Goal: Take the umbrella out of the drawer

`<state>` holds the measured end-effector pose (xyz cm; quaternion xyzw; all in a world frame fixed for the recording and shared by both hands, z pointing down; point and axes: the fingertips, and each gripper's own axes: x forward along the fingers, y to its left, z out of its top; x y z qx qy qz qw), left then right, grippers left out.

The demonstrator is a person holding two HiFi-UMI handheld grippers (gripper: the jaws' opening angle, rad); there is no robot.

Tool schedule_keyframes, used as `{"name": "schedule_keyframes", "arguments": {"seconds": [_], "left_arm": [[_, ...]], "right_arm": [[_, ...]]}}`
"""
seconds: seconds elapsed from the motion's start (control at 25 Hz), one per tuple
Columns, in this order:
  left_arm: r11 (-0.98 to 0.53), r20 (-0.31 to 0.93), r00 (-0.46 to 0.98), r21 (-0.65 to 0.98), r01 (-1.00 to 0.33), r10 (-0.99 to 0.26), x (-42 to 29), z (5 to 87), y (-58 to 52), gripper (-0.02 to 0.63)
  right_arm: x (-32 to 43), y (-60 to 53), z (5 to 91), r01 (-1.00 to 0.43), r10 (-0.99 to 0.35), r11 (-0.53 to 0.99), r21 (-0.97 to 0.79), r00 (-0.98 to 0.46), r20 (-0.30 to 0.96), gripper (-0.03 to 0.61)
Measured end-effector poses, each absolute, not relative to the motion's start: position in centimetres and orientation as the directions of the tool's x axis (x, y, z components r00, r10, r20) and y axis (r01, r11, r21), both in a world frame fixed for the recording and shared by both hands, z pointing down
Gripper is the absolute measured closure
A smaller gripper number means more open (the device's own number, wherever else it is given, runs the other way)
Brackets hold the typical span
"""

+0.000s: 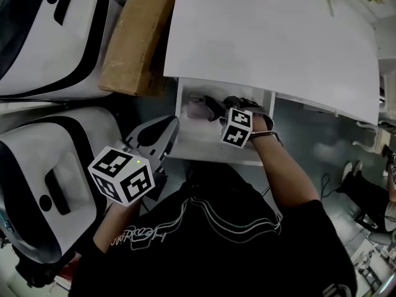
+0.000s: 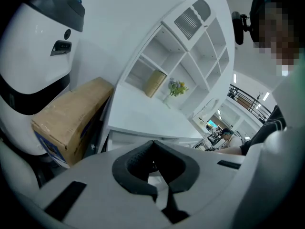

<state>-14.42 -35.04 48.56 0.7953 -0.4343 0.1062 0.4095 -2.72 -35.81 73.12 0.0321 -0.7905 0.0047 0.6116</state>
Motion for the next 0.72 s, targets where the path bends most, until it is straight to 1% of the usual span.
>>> {"name": "schedule_keyframes", "arguments": {"seconds": [0.16,0.32,0.48,0.72], "left_arm": [[-0.258,0.54,0.583,0.559,-0.788,-0.607,-15.4,49.6,-35.0,0.595],[-0.233,0.552,0.57,0.563,-0.793,-0.609,-16.2,50.4,-34.9,0.595],[-0.216,0.554,0.564,0.569,-0.794,-0.612,-16.3,50.8,-34.7,0.595],[-0.202,0.566,0.55,0.561,-0.803,-0.614,-16.5,51.4,-34.5,0.595]], "right_arm": [[-3.4,-35.9,74.9,0.005,-0.029,1.0,0.031,-0.212,0.977,0.334],[-3.8,-35.9,76.8,0.031,-0.015,0.999,0.02,-0.177,0.984,0.334],[-3.8,-35.8,78.0,0.007,-0.006,1.0,0.007,-0.161,0.987,0.334],[-3.8,-35.8,78.4,-0.022,0.063,0.998,-0.067,-0.152,0.986,0.334]]}}
